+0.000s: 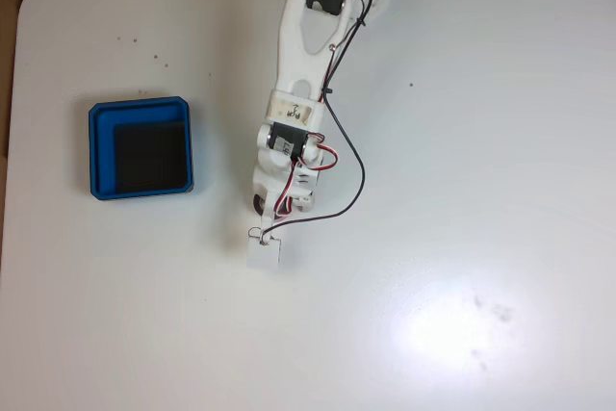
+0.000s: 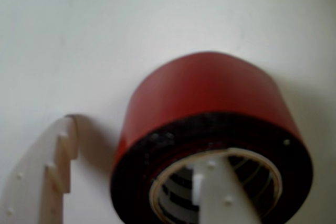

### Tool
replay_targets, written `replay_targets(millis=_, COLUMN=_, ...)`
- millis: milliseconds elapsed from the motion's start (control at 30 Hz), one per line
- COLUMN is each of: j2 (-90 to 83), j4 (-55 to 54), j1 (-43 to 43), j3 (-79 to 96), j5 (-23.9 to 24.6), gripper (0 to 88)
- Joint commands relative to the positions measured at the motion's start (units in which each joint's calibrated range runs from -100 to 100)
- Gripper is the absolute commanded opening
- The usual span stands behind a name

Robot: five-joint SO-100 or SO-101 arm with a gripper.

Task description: Pick the red roll and drop it in the blue box

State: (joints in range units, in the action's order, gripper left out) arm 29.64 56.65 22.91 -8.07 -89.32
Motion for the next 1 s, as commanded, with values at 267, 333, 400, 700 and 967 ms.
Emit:
replay_targets(millis=267, j2=-4.6, j4=-0.3, j1=0.3, j3=-3.0, j5=0.4, gripper=6.0)
replay_targets(millis=333, j2=-5.1, j4=-0.3, j1=0.3, j3=-3.0, j5=0.4, gripper=1.6)
replay_targets(millis=400, j2=-5.1, j4=-0.2, j1=0.3, j3=-2.9, j5=0.4, gripper=0.1)
replay_targets(millis=700, j2=-5.5, j4=-0.1, j1=1.1, j3=-3.0, j5=0.4, gripper=0.5)
replay_targets(millis=967, j2=-13.2, j4=0.5, j1=1.3, j3=-2.5, j5=0.4, gripper=0.5)
